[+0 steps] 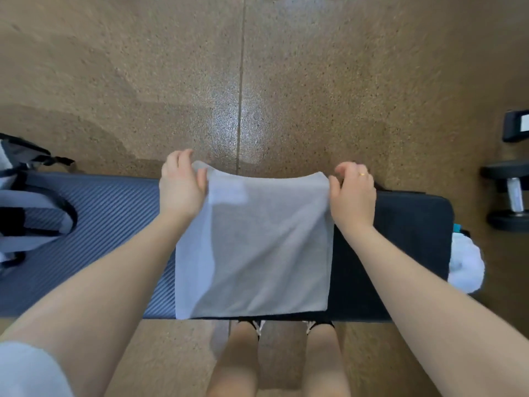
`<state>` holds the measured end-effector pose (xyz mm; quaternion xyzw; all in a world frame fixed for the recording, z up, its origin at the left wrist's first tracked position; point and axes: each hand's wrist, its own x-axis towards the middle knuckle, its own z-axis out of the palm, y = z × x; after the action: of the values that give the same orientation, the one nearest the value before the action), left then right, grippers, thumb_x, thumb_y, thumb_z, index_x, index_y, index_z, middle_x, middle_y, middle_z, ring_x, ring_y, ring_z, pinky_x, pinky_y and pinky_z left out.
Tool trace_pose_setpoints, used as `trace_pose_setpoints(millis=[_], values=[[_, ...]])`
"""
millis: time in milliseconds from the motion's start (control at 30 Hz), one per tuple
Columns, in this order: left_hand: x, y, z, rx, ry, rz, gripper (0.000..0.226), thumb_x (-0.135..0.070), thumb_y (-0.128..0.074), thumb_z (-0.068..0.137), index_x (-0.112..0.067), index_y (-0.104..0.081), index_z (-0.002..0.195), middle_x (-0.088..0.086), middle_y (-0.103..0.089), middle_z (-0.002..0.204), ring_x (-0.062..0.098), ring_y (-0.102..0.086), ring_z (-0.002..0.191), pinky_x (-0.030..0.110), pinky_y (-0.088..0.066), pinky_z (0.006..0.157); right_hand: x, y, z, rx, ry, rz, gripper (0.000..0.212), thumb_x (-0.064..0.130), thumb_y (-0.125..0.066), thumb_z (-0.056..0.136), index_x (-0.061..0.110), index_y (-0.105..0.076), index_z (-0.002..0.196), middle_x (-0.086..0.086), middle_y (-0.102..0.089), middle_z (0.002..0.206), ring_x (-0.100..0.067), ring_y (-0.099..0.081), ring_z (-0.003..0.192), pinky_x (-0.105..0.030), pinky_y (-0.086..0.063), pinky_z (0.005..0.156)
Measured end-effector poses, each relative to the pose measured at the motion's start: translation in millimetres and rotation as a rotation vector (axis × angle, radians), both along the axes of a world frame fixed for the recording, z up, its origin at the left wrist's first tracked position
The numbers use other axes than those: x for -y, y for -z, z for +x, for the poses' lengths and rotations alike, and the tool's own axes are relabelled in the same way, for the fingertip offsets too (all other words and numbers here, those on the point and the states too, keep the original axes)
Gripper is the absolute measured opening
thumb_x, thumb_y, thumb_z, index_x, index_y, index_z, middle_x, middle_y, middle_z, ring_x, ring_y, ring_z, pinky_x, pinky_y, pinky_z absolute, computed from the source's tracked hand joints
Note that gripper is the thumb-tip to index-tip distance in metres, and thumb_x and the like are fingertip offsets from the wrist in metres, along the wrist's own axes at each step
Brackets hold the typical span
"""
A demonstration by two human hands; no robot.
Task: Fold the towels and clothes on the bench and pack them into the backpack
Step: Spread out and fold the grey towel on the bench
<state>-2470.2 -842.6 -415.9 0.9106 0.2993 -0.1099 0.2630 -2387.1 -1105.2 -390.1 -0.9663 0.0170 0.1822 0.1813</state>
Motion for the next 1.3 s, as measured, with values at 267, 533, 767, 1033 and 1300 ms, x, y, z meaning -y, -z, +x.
trace_pose_setpoints(millis=[267,533,767,1033,1300], values=[[61,-48,-124,-0.217,-0.309,-0.132,0.047,-0.014,-0.053,0.091,-0.002,-0.038,0.134,0.021,-0.037,0.131,0.038,-0.038,0.118,0.044,-0.031,0.096,54,-35,-142,-0.462,0.105,0.012,0.017,0.027,-0.049,0.094,0.014,-0.056,0.102,-0.001,-0.063,0.098,-0.023,-0.058,0.088,-0.041,-0.049,0.076],[74,-34,-183,-0.317,-0.534,-0.227,0.032,-0.029,-0.05,0.093,-0.001,-0.05,0.108,0.019,-0.056,0.106,0.035,-0.052,0.1,0.039,-0.038,0.08,50,-11,-174,-0.424,0.459,0.067,0.012,0.025,-0.06,0.088,0.014,-0.056,0.086,-0.004,-0.059,0.087,-0.022,-0.053,0.081,-0.029,-0.037,0.067],[85,-42,-211,-0.223,-0.595,-0.33,0.021,-0.029,-0.051,0.093,-0.008,-0.052,0.093,0.007,-0.055,0.085,0.025,-0.051,0.08,0.031,-0.035,0.068,74,-11,-194,-0.396,0.441,0.059,0.022,0.03,-0.056,0.092,0.01,-0.051,0.099,-0.003,-0.053,0.089,-0.024,-0.052,0.083,-0.03,-0.036,0.067],[91,-36,-234,-0.029,-0.805,-0.519,0.014,-0.022,-0.061,0.087,-0.013,-0.052,0.08,0.0,-0.058,0.075,0.019,-0.058,0.074,0.035,-0.046,0.075,61,5,-206,-0.37,0.564,0.079,0.021,0.032,-0.062,0.083,0.014,-0.056,0.076,-0.013,-0.059,0.1,-0.025,-0.054,0.08,-0.034,-0.047,0.066],[85,-50,-237,0.121,-1.011,-0.78,0.023,-0.015,-0.063,0.087,-0.015,-0.045,0.072,0.001,-0.051,0.071,0.009,-0.051,0.06,0.021,-0.048,0.064,79,-28,-217,-0.429,0.823,0.572,0.02,0.017,-0.061,0.089,0.01,-0.054,0.107,0.0,-0.058,0.09,-0.013,-0.059,0.081,-0.024,-0.051,0.07]])
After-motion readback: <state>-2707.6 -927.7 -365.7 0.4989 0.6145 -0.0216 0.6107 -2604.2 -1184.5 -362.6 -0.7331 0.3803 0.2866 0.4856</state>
